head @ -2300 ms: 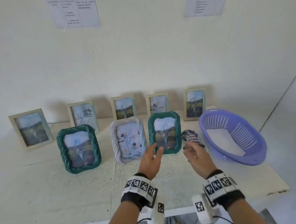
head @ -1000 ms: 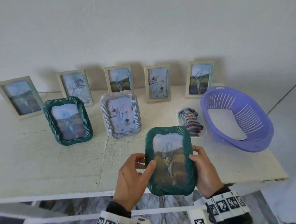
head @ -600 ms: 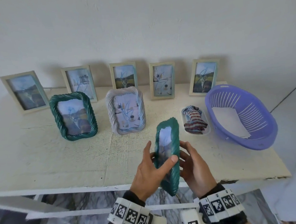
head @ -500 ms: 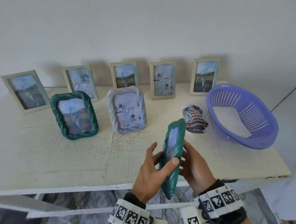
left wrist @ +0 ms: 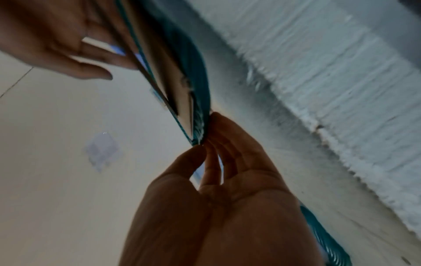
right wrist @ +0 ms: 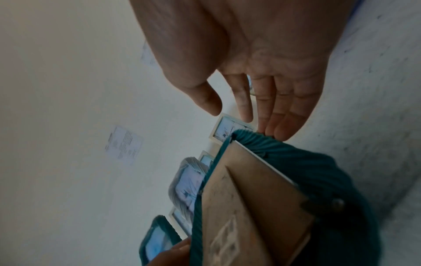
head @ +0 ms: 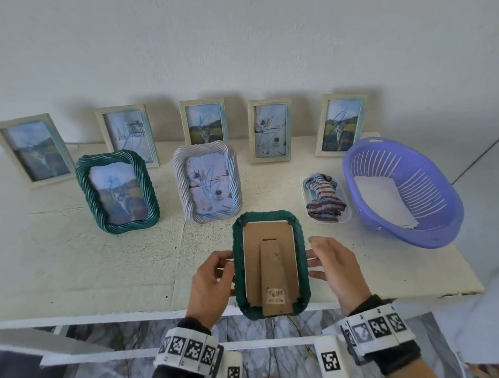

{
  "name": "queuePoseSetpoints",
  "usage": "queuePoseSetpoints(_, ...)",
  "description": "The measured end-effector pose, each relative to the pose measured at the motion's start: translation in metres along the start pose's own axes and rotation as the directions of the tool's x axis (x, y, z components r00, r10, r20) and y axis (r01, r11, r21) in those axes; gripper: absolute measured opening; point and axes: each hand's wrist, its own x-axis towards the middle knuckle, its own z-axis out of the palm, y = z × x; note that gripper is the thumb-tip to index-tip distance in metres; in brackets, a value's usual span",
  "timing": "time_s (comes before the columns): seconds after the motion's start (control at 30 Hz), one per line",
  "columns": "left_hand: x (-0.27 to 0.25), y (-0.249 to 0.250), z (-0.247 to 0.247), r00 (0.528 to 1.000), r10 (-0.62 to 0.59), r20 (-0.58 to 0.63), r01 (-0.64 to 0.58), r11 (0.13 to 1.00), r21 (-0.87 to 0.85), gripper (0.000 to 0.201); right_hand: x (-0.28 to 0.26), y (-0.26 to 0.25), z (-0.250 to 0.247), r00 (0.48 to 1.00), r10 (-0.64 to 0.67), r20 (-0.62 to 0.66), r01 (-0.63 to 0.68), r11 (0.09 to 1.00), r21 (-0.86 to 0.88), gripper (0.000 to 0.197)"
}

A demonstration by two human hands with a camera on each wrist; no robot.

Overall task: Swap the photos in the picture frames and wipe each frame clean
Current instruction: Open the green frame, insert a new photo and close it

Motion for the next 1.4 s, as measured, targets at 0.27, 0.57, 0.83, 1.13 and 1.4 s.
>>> queuePoseSetpoints(0.27, 0.018, -0.027, 0.022, 0.996, 0.053, -0.076, -0.028, 0.954, 0.300, 0.014, 0.019, 0.023, -0.009, 0.980, -0.178, 0.088, 0.198, 0.897, -0.396, 0.016)
queuePoseSetpoints(0.57, 0.026, -0.032, 0.026, 0.993, -0.026, -0.116, 0.049, 0.978, 0.204, 0.008, 0.046, 0.018, -0.005, 0.925, -0.260, 0.278, 0.381, 0.621, -0.685, 0.035)
queuePoseSetpoints(0.83, 0.025, -0.029, 0.025, 0.994, -0.030, -0.101, 0.047, 0.985, 0.168, 0.009, 0.060, 0.007, 0.003, 0.871, -0.163, 0.463, 0.491, 0.250, -0.835, 0.047)
queuePoseSetpoints(1.13, 0.027, -0.035, 0.025, 0.994, 0.004, -0.108, 0.021, 0.974, 0.227, 0.013, 0.059, 0.014, -0.008, 0.859, -0.137, 0.494, 0.512, 0.202, -0.835, 0.049)
queuePoseSetpoints(1.4, 0.039, -0.015, 0.017, 0.997, -0.076, 0.004, 0.072, 0.957, 0.280, 0.012, 0.029, 0.016, -0.004, 0.859, -0.192, 0.474, 0.512, 0.347, -0.786, 0.052)
